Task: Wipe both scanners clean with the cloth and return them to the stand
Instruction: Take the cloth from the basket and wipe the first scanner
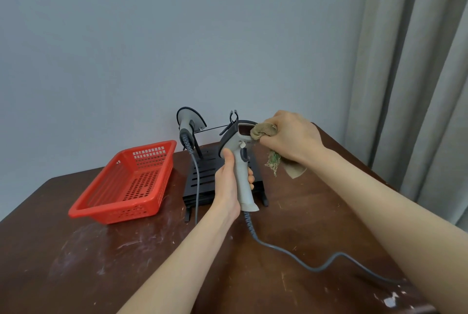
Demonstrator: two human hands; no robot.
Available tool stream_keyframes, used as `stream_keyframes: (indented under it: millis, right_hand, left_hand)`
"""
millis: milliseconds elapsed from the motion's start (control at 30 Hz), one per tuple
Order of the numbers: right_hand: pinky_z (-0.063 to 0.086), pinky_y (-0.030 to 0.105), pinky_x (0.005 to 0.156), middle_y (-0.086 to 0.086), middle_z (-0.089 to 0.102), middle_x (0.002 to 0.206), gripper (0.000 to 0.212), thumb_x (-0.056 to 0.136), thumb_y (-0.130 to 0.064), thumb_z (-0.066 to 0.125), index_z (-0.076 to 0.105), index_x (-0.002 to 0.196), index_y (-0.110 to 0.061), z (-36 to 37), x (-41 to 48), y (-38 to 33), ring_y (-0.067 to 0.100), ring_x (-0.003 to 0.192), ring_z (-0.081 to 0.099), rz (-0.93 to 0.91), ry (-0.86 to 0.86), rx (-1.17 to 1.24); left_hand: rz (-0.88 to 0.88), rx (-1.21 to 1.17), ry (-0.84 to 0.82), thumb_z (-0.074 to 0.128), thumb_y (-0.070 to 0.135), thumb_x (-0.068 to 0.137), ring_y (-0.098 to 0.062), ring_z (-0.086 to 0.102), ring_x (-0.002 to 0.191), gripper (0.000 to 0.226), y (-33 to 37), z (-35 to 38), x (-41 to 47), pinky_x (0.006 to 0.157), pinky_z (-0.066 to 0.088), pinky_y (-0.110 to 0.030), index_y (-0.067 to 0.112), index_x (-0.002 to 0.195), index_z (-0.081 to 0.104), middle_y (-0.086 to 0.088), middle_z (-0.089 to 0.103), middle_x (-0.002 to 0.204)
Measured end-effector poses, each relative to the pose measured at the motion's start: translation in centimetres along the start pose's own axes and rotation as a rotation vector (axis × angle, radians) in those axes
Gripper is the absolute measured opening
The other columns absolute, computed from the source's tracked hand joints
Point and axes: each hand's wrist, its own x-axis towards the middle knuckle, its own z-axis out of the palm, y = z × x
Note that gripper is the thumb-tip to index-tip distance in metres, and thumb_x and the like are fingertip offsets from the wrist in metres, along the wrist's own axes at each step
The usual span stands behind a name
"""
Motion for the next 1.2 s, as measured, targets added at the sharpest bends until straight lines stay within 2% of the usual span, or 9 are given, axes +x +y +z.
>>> stream_keyframes:
  millis: [133,267,500,567,667,767,900,1100,1200]
  right_hand:
    - [0.043,0.035,0.063,0.002,0.061,0.085,0.015,0.078,-0.027,0.057,0.070,0.080,-0.020,0.2,0.1,-0.1,0.024,0.076,0.056,-0.002,0.014,0.065]
    - [0.047,0.043,0.066,0.011,0.059,0.072,0.015,0.074,-0.018,0.063,0.059,0.065,-0.008,0.4,-0.1,-1.1,0.024,0.065,0.053,-0.013,0.005,0.393]
    - [0.038,0.031,0.065,-0.004,0.057,0.093,0.018,0.082,-0.026,0.053,0.070,0.087,-0.030,0.4,-0.1,0.2,0.027,0.083,0.055,0.022,0.006,-0.002]
    - [0.041,0.033,0.064,0.000,0.059,0.094,0.012,0.080,-0.023,0.056,0.067,0.077,-0.024,0.7,0.1,-0.2,0.026,0.083,0.057,-0.005,-0.003,0.104]
    - [0.044,0.037,0.063,0.012,0.060,0.073,0.016,0.074,-0.017,0.064,0.060,0.067,-0.002,0.7,0.3,-0.7,0.019,0.066,0.054,-0.010,-0.052,0.407]
    - [0.035,0.028,0.055,-0.004,0.051,0.054,0.017,0.073,-0.022,0.062,0.058,0.056,-0.018,0.1,0.5,-0.2,0.016,0.056,0.046,0.032,-0.053,0.318]
    - [0.038,0.028,0.060,-0.003,0.064,0.073,0.015,0.077,-0.034,0.057,0.070,0.083,-0.027,0.0,0.5,0.6,0.025,0.074,0.057,0.079,-0.043,-0.005]
    - [0.038,0.029,0.060,-0.006,0.049,0.053,0.016,0.072,-0.016,0.059,0.054,0.057,-0.018,0.0,0.4,-0.4,0.014,0.057,0.045,0.036,-0.080,0.475]
    - [0.043,0.029,0.065,-0.007,0.065,0.076,0.013,0.077,-0.031,0.056,0.068,0.079,-0.030,-0.3,0.5,0.0,0.018,0.075,0.058,0.040,-0.093,0.174]
  left_hand:
    - [0.019,0.039,0.009,0.041,0.058,0.091,-0.013,0.048,0.044,0.059,-0.1,0.0,0.0,0.043,0.040,-0.023,0.002,0.095,0.061,-0.004,0.054,0.057]
    - [0.042,0.062,0.017,0.043,0.059,0.089,-0.014,0.048,0.044,0.057,0.1,0.1,0.1,0.043,0.041,-0.024,0.005,0.087,0.061,-0.005,0.055,0.058]
    - [0.020,0.023,0.012,0.043,0.060,0.085,-0.013,0.048,0.043,0.063,0.1,-0.3,0.1,0.042,0.041,-0.023,0.002,0.099,0.061,-0.003,0.054,0.057]
    - [0.025,0.029,0.014,0.042,0.060,0.087,-0.013,0.048,0.044,0.061,0.1,-0.3,0.1,0.042,0.041,-0.023,0.002,0.096,0.060,-0.003,0.054,0.057]
    - [0.034,0.047,0.016,0.042,0.060,0.088,-0.014,0.049,0.044,0.059,0.1,-0.2,0.2,0.042,0.042,-0.024,0.004,0.093,0.060,-0.004,0.054,0.059]
    - [0.027,0.041,0.019,0.043,0.058,0.089,-0.013,0.049,0.043,0.060,0.2,-0.1,0.1,0.042,0.042,-0.023,0.001,0.097,0.061,-0.004,0.055,0.057]
    - [0.011,0.056,0.020,0.042,0.058,0.090,-0.013,0.048,0.043,0.059,-0.1,0.0,-0.1,0.042,0.042,-0.023,0.002,0.095,0.060,-0.003,0.055,0.055]
    - [0.053,0.102,0.028,0.043,0.057,0.091,-0.014,0.049,0.046,0.056,0.0,0.3,0.1,0.043,0.042,-0.025,0.004,0.086,0.060,-0.005,0.056,0.057]
    - [0.049,0.095,0.028,0.043,0.056,0.091,-0.015,0.049,0.045,0.056,0.2,0.1,0.2,0.045,0.042,-0.025,0.003,0.090,0.061,-0.005,0.056,0.057]
